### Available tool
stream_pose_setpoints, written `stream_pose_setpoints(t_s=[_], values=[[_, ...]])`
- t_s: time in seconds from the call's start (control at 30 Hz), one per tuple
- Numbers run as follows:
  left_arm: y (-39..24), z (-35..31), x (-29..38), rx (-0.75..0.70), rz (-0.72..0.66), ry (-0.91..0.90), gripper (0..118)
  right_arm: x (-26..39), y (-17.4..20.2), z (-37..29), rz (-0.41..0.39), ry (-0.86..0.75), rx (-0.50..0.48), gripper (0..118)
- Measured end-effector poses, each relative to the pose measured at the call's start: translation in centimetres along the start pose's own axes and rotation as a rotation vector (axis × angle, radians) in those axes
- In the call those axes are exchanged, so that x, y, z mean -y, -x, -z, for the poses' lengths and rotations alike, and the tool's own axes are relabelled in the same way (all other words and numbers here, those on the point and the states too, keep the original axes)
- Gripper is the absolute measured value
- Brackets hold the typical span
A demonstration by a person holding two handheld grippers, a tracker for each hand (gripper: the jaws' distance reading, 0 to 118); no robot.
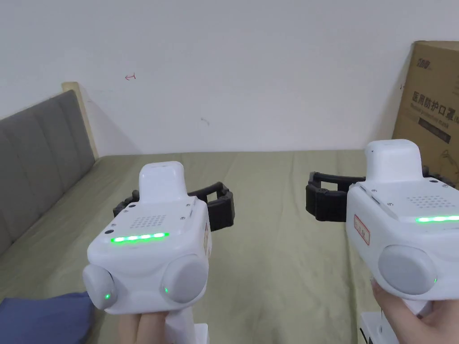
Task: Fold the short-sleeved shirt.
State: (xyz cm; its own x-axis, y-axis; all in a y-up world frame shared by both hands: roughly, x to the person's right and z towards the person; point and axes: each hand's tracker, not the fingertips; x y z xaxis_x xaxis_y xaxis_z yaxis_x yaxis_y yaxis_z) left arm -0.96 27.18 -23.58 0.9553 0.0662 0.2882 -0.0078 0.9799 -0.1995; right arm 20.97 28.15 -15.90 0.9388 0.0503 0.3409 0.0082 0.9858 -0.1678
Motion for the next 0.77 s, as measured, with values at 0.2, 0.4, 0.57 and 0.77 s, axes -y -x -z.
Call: stream_pose_setpoints(t_s=[0.2,0.4,0.57,0.77], values=[[-0.18,0.12,-0.02,-0.012,0.018,0.002,106,-0.15,0.10,0.27,-0.004,-0.001,-0.002,118],[-0.13,0.24,-0.35,-0.015,0.025,0.010,106,0.06,0.07,0.41,0.005,0.007,-0.001,118],[-0.11,0.15,-0.39,-0.007,0.020,0.008,106,0.19,0.07,0.44,0.008,0.015,-0.003,118],[-0.27,0.08,0.05,0.014,0.029,0.014,106,0.41,0.11,0.32,0.009,0.023,0.001,118]])
